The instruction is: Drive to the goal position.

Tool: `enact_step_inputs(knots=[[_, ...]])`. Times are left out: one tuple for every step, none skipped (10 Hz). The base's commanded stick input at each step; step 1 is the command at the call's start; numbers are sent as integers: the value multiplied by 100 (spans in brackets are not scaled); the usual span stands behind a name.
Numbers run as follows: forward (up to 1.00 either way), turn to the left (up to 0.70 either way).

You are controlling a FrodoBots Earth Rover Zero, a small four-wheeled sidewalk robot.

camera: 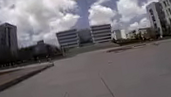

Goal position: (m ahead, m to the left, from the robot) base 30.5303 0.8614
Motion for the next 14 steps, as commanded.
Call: enact_step_inputs(knots=[[70, 0], [70, 0], [70, 0], [70, 0], [70, 0], [70, 0], [70, 0], [70, 0], [70, 0], [70, 0], [70, 0], [70, 0], [70, 0], [70, 0]])
